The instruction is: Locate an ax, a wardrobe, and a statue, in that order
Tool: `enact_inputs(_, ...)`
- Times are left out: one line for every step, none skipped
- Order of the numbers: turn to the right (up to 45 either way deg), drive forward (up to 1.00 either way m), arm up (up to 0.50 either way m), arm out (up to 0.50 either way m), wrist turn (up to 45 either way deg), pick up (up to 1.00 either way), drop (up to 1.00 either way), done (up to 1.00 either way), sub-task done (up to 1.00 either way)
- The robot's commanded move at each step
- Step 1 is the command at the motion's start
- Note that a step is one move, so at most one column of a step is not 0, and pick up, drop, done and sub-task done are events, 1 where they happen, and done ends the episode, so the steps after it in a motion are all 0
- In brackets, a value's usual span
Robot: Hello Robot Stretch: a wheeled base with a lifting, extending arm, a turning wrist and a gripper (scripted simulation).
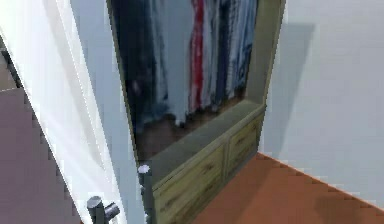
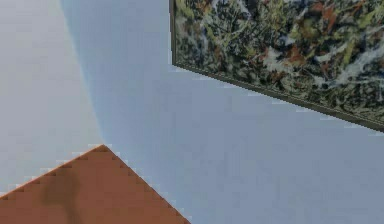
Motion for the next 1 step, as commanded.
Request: enact_inputs(0.0,0.2,0.0,0.0,0.0,0.0,0.0,0.0,0.0)
